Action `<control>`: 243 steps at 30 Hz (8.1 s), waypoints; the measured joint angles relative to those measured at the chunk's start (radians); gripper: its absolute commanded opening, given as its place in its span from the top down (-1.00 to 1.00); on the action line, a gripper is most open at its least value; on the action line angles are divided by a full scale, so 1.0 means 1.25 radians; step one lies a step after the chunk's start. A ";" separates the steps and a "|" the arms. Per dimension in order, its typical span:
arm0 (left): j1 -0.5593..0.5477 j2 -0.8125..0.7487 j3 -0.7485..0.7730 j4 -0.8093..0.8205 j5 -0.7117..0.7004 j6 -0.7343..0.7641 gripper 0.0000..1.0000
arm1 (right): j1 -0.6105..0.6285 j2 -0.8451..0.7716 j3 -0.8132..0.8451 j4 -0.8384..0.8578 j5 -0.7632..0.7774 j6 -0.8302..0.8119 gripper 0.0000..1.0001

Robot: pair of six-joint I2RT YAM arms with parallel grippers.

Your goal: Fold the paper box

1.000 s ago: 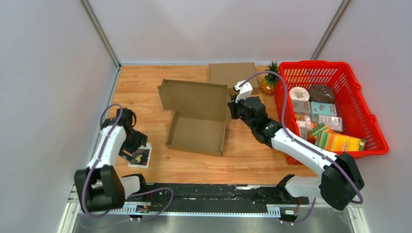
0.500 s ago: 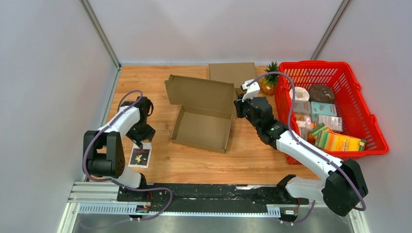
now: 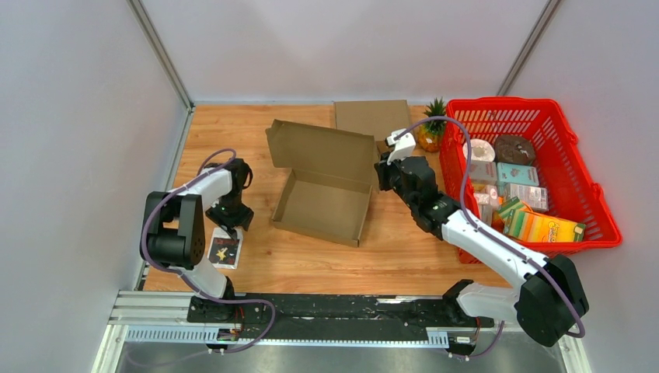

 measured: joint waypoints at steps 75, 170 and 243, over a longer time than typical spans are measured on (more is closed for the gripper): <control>0.020 -0.057 0.126 0.816 0.436 0.815 0.37 | -0.063 0.194 0.141 -0.025 -0.224 -0.056 1.00; -0.290 -1.238 -0.358 0.008 0.040 0.025 0.19 | 0.284 0.201 0.342 -0.429 -0.347 0.445 -0.93; 0.060 -0.290 -0.241 0.528 0.622 0.498 -0.50 | -0.138 0.214 -0.123 -0.016 -0.533 0.416 0.68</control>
